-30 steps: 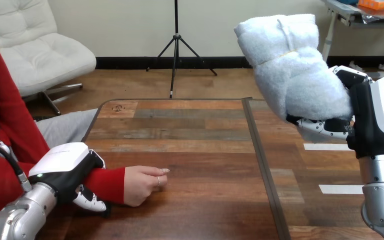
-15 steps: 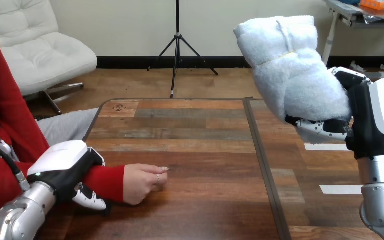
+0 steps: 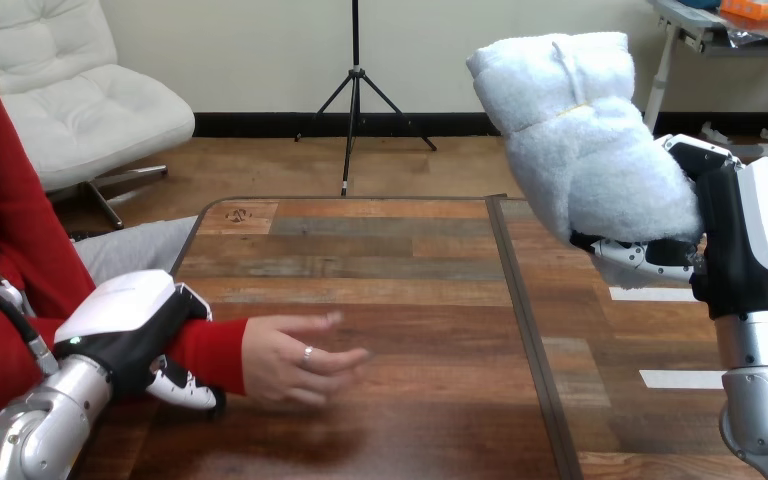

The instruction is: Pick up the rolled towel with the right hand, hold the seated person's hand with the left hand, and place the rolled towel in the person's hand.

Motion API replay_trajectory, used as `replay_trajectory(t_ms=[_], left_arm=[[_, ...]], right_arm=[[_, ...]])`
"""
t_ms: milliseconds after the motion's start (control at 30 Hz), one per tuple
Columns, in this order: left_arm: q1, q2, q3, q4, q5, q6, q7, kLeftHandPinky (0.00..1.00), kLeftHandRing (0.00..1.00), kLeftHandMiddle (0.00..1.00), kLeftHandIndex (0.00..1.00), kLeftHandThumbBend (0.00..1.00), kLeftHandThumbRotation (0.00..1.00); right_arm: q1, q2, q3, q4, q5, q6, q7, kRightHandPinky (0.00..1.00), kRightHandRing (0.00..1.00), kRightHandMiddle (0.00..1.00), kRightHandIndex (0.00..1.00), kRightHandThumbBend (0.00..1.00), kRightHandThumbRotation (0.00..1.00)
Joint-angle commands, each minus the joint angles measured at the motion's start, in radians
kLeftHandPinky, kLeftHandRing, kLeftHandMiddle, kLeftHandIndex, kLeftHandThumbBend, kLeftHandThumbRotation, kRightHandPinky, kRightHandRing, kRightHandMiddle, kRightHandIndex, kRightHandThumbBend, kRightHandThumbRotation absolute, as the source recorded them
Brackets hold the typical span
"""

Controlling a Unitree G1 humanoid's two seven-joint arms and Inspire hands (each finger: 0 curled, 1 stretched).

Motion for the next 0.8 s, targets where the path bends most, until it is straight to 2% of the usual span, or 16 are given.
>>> replay_trajectory(t_ms=[0,333,467,767], left_arm=[[-0.098,-0.008,0.069,-0.130,-0.044,-0.024,0.049,0.21,0.26,0.32,0.31,0.71,0.00],[-0.112,-0.006,0.082,-0.153,-0.057,-0.009,0.038,0.21,0.26,0.32,0.32,0.70,0.00],[-0.122,-0.003,0.088,-0.159,-0.059,-0.014,0.039,0.21,0.27,0.33,0.32,0.70,0.00],[-0.142,0.001,0.096,-0.162,-0.062,-0.020,0.039,0.22,0.28,0.33,0.32,0.70,0.00]], right_arm=[[-0.056,0.018,-0.024,-0.011,0.025,-0.017,-0.006,0.27,0.31,0.38,0.44,0.74,0.00],[-0.049,0.034,-0.018,-0.014,0.016,0.011,-0.011,0.25,0.30,0.38,0.45,0.74,0.00],[-0.045,0.049,-0.019,-0.010,0.028,0.018,0.003,0.25,0.31,0.39,0.45,0.75,0.00],[-0.044,0.074,-0.017,0.003,0.043,0.023,0.024,0.30,0.36,0.42,0.45,0.75,0.00]])
